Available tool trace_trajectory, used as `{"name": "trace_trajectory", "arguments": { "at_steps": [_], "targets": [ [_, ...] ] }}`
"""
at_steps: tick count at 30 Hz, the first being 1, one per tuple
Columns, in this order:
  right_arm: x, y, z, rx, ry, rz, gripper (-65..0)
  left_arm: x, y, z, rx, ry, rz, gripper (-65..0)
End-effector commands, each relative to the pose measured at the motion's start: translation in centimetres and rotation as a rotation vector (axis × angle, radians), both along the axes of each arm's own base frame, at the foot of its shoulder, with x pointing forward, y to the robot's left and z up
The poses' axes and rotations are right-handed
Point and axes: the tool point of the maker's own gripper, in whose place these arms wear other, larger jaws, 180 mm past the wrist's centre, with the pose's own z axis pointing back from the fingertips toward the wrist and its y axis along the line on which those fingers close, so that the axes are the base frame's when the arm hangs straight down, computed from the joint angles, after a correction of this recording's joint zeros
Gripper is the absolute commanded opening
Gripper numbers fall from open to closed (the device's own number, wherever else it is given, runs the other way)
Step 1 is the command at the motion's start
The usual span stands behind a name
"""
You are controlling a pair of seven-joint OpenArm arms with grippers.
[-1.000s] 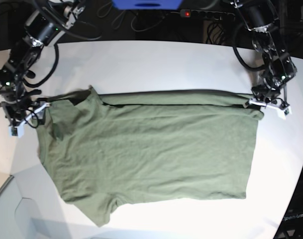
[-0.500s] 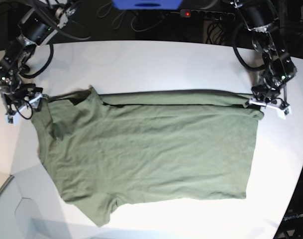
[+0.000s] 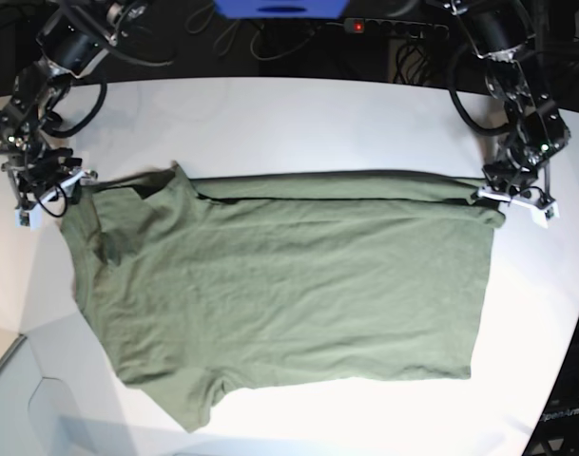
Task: Layout the t-shirt on the table in an organized manner, then fold the t-shirt properly
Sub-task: 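Grasp the shirt's side edges with both grippers, then lift the shirt with both grippers and lay it flat again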
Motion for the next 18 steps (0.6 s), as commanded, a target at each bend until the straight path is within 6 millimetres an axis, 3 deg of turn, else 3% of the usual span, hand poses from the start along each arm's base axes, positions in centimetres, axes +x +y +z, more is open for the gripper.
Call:
{"name": "trace_trajectory", "arguments": {
  "at_steps": [1,3,4,7,13,16,18],
  "targets": [
    [-0.1,-0.5,0.2,-0.019,0.017,0.000,-51.2,-0.3,0.7,0.1,0.023,0.020,0.002,-64.9],
    [-0.2,-0.5,0.2,-0.022,0.026,0.000,-62.5,-0.4,0.7,0.4,0.028,0.015,0.000,-64.9],
    [-0.2,-0.6,0.3,-0.025,0.025,0.000,-65.0,-0.6,0.8,0.6,0.037,0.013,-0.003,-64.9],
    [-0.7,-1.1,0.6,-0.046,0.028,0.000,-65.0,-0.6,0.9,2.5,0.076,-0.028,-0.018,-64.9],
    [-0.4,-2.1,3.9,-0.135,-0.036,0.005,-65.0,0.3,0.8,6.9,0.147,-0.130,-0.046,-64.9],
    [0.5,-2.3,5.4,-0.160,-0.073,0.006,-65.0,1.0,0.6,9.0,0.176,-0.184,-0.056,-64.9],
    [2.1,-1.9,6.9,-0.179,-0.117,0.024,-65.0,1.3,0.4,9.9,0.180,-0.197,-0.063,-64.9]
  ]
}}
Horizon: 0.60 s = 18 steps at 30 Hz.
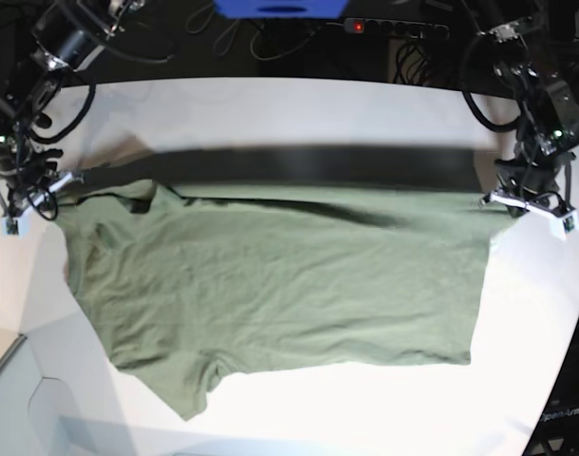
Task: Layout the t-shirt on the table in an organized manner, then fold the t-shirt properly
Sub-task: 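Lift the shirt with both grippers and lay it flat again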
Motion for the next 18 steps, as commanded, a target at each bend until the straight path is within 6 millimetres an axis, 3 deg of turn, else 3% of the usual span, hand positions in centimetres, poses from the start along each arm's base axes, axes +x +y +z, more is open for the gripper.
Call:
{"name": "trace_trajectory", "arguments": {
  "at_steps": [1,9,14,18],
  "targets": [
    [2.1,-0.4,2.8,-0.032,-0.091,0.012,-65.0,0.9,0.8,1.8,0.033,-0.047,0.009,-64.9],
    [9.6,4.0,8.1,-0.055,-0.226,0.166,-65.0,4.9,0.5,5.3,0.011,-0.137,0.002,-64.9],
    [9.3,4.0,7.9,-0.064,-0.194,0.166,-65.0,5.0,0.5,5.5,0.012,-0.141,0.002,-64.9],
    [6.9,2.4,6.2,-0.060,-0.155,0.117,-65.0,4.5,0.5,5.0,0.014,-0.125,0.004,-64.9]
  ]
}}
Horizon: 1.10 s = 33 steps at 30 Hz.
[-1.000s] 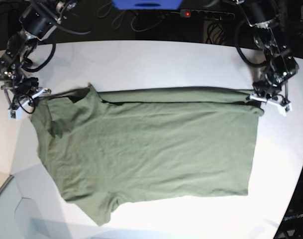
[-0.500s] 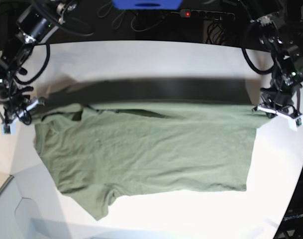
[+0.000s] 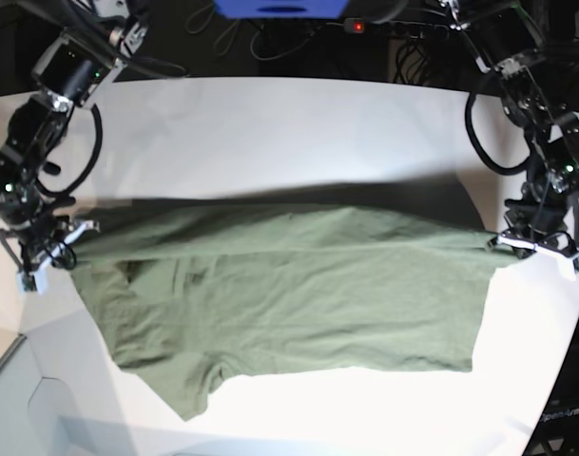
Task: Layout the t-shirt on the table in an organized manner, then fold the t-shirt properly
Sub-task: 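Lift the shirt with both grippers and lay it flat again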
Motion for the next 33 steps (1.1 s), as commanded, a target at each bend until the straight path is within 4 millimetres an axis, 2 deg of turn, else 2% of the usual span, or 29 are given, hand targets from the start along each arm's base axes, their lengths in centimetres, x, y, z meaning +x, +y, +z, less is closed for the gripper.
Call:
{"name": "trace_trajectory", "arguments": {
  "at_steps": [1,7,11,16,21,27,33],
  "targets": [
    [0.4,-1.2,1.9,-0.026,-0.058,-0.020,-65.0,0.0,0.8,1.1,0.033,-0.030,0.010,-64.9],
    [-4.7,-4.2,-0.2,-0.061,0.023,-0.095,-65.0,-1.8,1.5,-0.2,0.059,0.025,0.007,-64.9],
    [-7.9,-4.3,-2.1,-0.084,0.098,-0.092,-65.0,-3.4,1.9,-1.6,0.068,0.078,0.005,-64.9],
    [-11.5,-3.6,-3.8,-0.096,0.174,-0.084,-65.0,-5.7,1.7,-3.8,0.063,0.153,0.000,-64.9],
    [-14.4,-3.1,-4.4,-0.120,0.224,-0.074,-65.0,-8.4,1.6,-5.7,0.063,0.227,-0.004,-64.9],
    [-17.2,-1.9,-5.2,-0.113,0.270,-0.070,-65.0,-11.1,1.1,-7.7,0.045,0.298,-0.004,-64.9],
    [-18.8,-0.8,-6.4,-0.084,0.310,-0.074,-65.0,-12.5,1.1,-9.3,0.025,0.351,0.005,-64.9]
  ]
}}
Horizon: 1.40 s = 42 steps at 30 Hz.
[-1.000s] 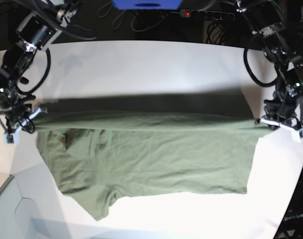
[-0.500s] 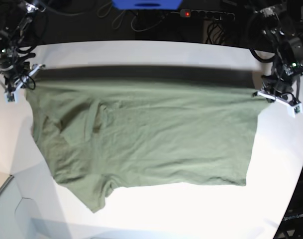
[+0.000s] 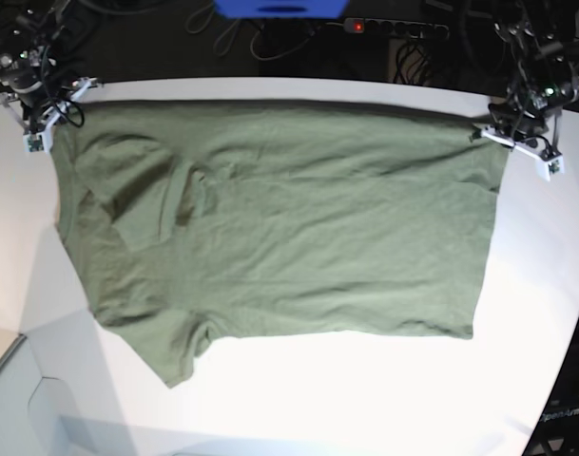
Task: Layout the t-shirt on the table in an organized manner, then fold the t-shirt properly
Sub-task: 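Lift the shirt with both grippers and lay it flat again, then release the collar corners and move both grippers to the shirt's hem corners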
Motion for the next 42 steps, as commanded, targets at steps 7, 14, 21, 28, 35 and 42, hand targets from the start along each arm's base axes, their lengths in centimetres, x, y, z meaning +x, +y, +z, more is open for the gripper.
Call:
{"name": "trace_trajectory", "arguments": {
  "at_steps": [7,14,21,28,35,42],
  "targets": [
    [-0.8,-0.4,0.7,-0.023,-0.004,0.001,-65.0,-1.5,0.7,-0.4,0.018,0.031,0.006,-64.9],
    [-1.0,-0.5,0.6,-0.025,0.005,0.002,-65.0,-2.1,0.7,-0.7,0.018,0.046,0.007,-64.9],
    [-1.1,-0.7,0.6,-0.032,0.012,0.002,-39.7,-2.4,-0.3,-1.1,0.014,0.063,-0.026,-53.8],
    [-2.0,-3.5,1.7,-0.065,-0.016,-0.099,-33.7,-2.0,-0.5,0.7,0.039,0.019,-0.047,-39.0],
    [-2.2,-5.3,2.7,-0.091,-0.042,-0.155,-33.5,-0.7,-0.8,3.4,0.075,-0.054,-0.074,-38.8],
    [-1.5,-7.1,4.1,-0.110,-0.107,-0.233,-33.2,-0.4,0.9,5.4,0.115,-0.106,-0.025,-38.8]
  ]
}}
